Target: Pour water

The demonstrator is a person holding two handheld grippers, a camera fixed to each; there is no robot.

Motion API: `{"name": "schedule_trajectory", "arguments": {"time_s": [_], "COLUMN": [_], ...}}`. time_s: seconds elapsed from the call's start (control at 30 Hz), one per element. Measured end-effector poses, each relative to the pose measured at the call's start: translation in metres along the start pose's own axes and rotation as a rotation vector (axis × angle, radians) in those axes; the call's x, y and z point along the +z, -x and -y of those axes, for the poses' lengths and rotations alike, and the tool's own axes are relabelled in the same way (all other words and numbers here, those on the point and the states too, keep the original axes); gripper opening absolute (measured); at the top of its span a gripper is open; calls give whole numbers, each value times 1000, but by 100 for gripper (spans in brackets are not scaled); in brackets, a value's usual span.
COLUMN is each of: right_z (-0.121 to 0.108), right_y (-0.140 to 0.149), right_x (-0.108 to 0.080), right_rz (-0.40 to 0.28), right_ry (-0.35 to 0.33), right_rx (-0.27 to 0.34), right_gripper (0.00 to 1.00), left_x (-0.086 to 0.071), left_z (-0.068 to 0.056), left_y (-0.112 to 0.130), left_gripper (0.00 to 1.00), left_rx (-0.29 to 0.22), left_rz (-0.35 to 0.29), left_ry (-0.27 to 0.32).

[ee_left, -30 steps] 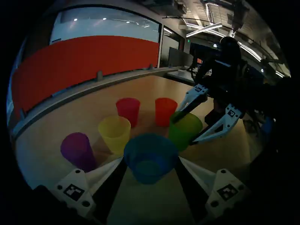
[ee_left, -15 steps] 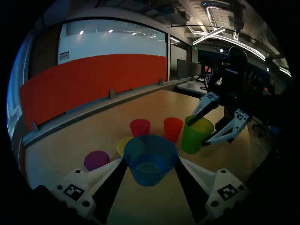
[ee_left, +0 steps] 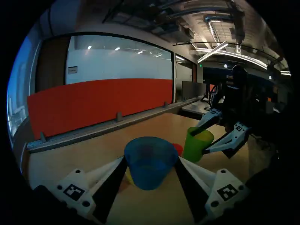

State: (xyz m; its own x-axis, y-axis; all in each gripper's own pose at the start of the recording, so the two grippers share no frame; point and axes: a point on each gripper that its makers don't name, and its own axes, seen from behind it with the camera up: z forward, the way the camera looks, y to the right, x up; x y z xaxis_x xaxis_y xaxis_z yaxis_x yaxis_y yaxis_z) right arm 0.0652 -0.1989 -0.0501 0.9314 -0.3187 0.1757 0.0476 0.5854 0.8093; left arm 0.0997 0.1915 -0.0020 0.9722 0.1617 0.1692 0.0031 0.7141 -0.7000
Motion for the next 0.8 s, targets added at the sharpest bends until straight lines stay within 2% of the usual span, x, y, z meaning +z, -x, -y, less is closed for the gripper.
{"name": "schedule_trajectory", "arguments": {"time_s": [0.5,0.8], "right_z": [1,1], "right_y": [-29,-36], "right_x": [-5,-3], "right_rz": [-89,-117], "right_ry": [22,31], "right_rx": [17,7], "right_gripper": [90,91], "left_x": [-8,-11], "left_z": [-9,-11], "left_y": [-32,-40], "left_gripper": [86,86], "left_rx": [-39,-49], "left_rz": [-106,-130], "left_ry": [0,3]}}
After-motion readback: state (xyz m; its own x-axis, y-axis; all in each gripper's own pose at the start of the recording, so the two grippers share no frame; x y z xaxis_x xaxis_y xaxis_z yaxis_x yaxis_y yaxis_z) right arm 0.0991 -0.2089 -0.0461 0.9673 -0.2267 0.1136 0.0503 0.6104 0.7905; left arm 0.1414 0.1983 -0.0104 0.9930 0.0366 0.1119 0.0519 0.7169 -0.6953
